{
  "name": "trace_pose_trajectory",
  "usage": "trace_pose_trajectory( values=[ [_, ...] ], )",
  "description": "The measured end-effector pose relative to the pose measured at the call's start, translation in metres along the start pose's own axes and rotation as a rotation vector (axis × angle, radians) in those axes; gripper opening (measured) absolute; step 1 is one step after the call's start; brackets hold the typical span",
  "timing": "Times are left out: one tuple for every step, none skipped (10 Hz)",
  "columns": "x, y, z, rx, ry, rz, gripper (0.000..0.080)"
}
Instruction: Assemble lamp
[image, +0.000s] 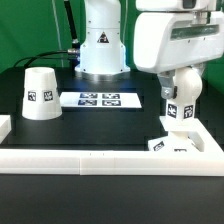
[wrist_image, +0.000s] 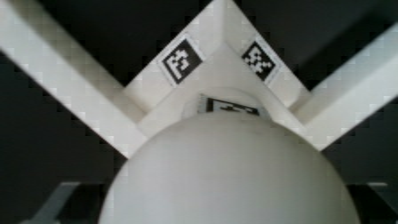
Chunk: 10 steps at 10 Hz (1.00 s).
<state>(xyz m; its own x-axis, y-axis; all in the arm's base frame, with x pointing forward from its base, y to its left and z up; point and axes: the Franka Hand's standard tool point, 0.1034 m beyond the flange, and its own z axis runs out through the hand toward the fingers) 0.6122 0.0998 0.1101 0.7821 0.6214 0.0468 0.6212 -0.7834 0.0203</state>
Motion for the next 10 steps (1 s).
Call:
trace_pose_trajectory(
  values=[
    [0.0000,0.0001,0.0000,0.000,0.000,0.101,0.0578],
    [-0.0001,0.0004,-0.0001,0.000,0.000,0.194,0.0578],
    [-0.0002,0.0006,-0.0001,0.000,0.000,0.293,0.0579],
    [-0.0003,0.0009,-0.0001,-0.001,0.000,0.387,0.0579],
    [-0.0004,0.0012,-0.0002,0.000,0.001,0.479,0.0579],
    [-0.0005,0.0015,-0.0002,0.000,0.001,0.568,0.0579],
    [-0.0004,0.0018,-0.0002,-0.001,0.002,0.628,0.0579],
    [-0.0006,0.0019,-0.0003,-0.001,0.002,0.708,0.0579],
    [-0.0008,0.0019,-0.0003,-0.001,0.001,0.777,0.0579],
    [-0.0012,0.0021,-0.0004,-0.002,0.000,0.865,0.0579]
  ],
)
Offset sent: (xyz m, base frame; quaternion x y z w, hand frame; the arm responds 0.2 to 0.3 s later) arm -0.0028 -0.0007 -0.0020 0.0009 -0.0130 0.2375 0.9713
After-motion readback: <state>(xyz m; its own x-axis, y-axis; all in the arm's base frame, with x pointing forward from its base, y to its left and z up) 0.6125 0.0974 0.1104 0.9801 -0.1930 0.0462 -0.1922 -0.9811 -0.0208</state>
